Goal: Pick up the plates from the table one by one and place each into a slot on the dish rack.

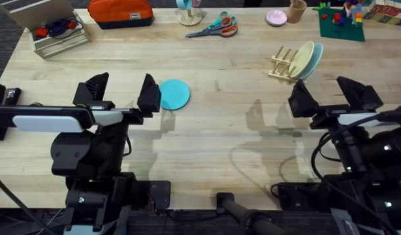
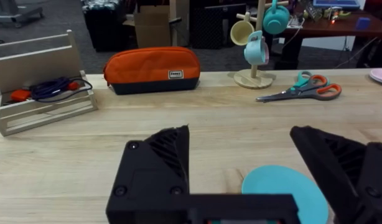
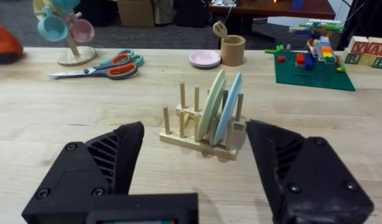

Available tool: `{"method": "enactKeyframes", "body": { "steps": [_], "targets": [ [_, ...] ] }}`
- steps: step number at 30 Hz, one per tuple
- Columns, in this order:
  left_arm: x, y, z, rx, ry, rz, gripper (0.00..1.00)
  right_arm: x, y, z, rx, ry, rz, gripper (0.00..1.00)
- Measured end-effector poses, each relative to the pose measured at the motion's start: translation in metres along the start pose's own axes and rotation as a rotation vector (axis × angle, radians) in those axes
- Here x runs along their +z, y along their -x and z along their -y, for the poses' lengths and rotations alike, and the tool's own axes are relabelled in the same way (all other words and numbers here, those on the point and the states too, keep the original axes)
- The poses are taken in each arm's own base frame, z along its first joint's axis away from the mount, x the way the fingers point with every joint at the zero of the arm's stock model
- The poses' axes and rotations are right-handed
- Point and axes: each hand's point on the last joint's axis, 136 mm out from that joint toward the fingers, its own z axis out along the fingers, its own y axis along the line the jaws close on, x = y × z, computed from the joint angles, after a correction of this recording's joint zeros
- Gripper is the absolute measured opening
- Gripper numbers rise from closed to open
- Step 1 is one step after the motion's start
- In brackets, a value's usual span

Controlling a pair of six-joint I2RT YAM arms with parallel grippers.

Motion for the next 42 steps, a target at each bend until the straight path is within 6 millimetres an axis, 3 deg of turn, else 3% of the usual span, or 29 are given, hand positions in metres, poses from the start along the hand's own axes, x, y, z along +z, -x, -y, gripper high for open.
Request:
{"method": "enactKeyframes", "body": {
  "steps": [18,26,29,33,42],
  "targets": [
    [0.0,0.0,0.0,0.0,0.0,0.0,0.993,0.0,0.001,-0.001,0.001,0.004,0.002,0.995],
    [-0.002,0.001,0.0,0.0,0.0,-0.027,0.993,-0.001,0.015,-0.002,-0.002,0.01,0.051,0.995],
    [-0.009,0.015,0.0,0.0,0.0,-0.045,0.993,-0.005,0.032,-0.003,-0.003,0.014,0.08,0.995],
    [-0.026,0.049,0.0,0.003,0.001,-0.052,0.993,-0.018,0.064,-0.004,-0.005,0.019,0.107,0.995],
    [-0.077,0.132,0.0,0.004,0.005,-0.012,0.993,-0.068,0.141,-0.006,-0.008,0.023,0.123,0.995]
  ]
}}
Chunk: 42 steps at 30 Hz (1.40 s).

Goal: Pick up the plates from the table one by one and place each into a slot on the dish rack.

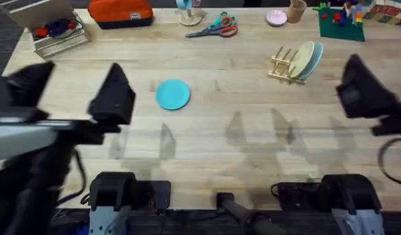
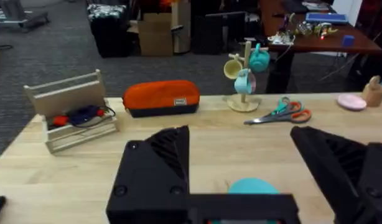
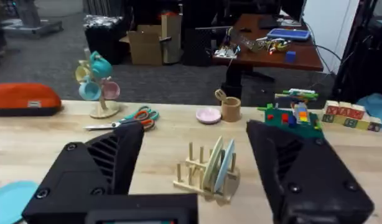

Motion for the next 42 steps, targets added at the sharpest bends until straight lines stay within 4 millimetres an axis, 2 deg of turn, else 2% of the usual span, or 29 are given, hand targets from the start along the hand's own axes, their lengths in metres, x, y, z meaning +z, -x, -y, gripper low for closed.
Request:
{"method": "enactKeyframes", "body": {
  "steps": [3,7,13,20,28,34,42],
  "targets": [
    [-0.012,0.018,0.0,0.0,0.001,-0.036,0.993,-0.011,0.016,-0.001,0.003,0.003,-0.052,0.995],
    [-0.02,0.032,0.0,0.002,0.002,-0.149,0.993,-0.019,0.033,-0.002,0.007,0.004,-0.135,0.995],
    [-0.019,0.044,0.001,0.0,-0.006,-0.354,0.992,-0.015,0.043,-0.002,0.015,0.007,-0.288,0.993],
    [-0.002,0.053,0.006,-0.012,-0.041,-0.57,0.992,0.0,0.034,-0.001,0.028,0.007,-0.527,0.994],
    [0.027,0.045,0.015,-0.039,-0.091,-0.797,0.994,0.013,0.025,-0.001,0.041,0.007,-0.773,0.995],
    [0.048,0.034,0.018,-0.05,-0.104,-0.876,0.992,0.025,0.014,0.0,0.049,0.007,-0.923,0.995],
    [0.053,0.029,0.018,-0.051,-0.104,-0.9,0.993,0.041,-0.002,0.001,0.053,0.007,-1.0,0.995]
  ]
}}
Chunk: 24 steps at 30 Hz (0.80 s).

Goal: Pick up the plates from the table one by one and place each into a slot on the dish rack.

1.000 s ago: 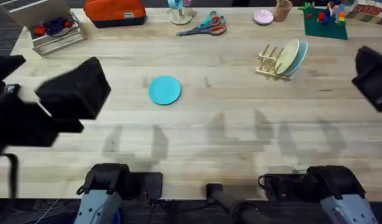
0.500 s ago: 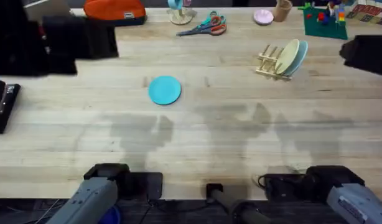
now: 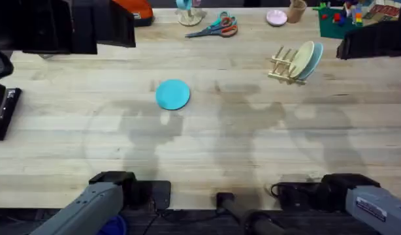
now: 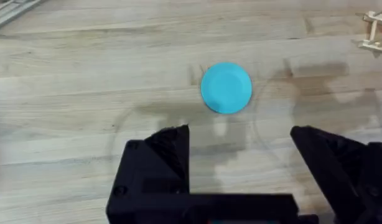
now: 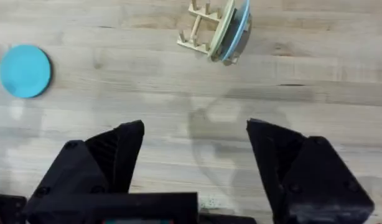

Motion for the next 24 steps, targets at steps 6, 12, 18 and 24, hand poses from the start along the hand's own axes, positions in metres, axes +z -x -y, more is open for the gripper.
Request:
{"method": "enactKeyframes", "body": {
  "steps": [6,12,18,24],
  "targets": [
    [0.0,0.0,0.0,0.0,-0.001,-0.002,0.595,0.001,0.0,0.0,0.0,0.0,-0.002,0.995],
    [0.0,-0.001,0.0,0.003,-0.001,-0.005,0.043,0.0,0.0,0.0,0.0,0.0,-0.002,0.995],
    [0.0,-0.005,0.002,0.0,-0.014,-0.022,0.04,0.0,0.0,0.0,0.0,0.0,-0.002,0.995],
    [0.007,-0.005,0.019,-0.024,-0.131,-0.059,0.04,0.0,0.0,0.0,0.0,0.0,-0.002,0.995]
  ]
}}
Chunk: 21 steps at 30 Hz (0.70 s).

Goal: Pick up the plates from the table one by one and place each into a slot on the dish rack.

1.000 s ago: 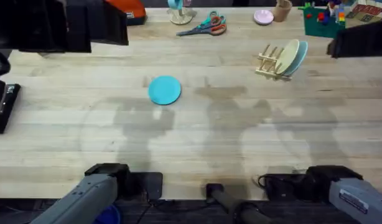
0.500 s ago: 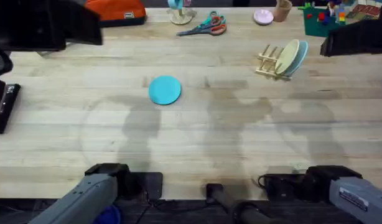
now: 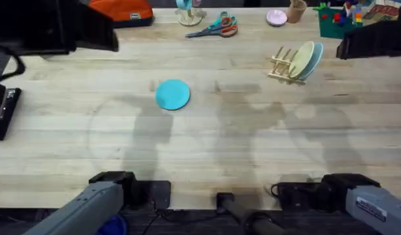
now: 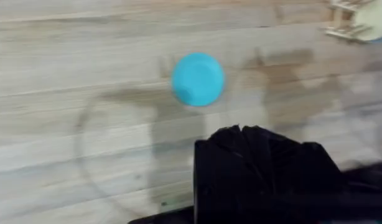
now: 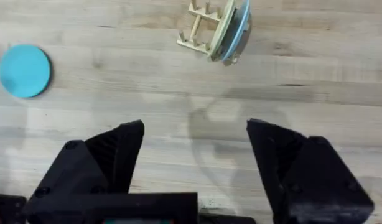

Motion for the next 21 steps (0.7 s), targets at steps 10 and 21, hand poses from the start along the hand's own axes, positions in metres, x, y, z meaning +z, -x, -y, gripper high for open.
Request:
{"method": "enactKeyframes", "body": {
  "steps": [10,21],
  "targets": [
    [0.03,0.003,0.01,-0.117,-0.334,-0.159,0.041,0.0,0.0,0.0,0.0,0.0,0.0,0.995],
    [0.062,0.004,-0.005,-0.151,-0.517,-0.13,0.041,0.0,-0.001,0.0,0.001,0.0,-0.002,0.993]
  ]
}}
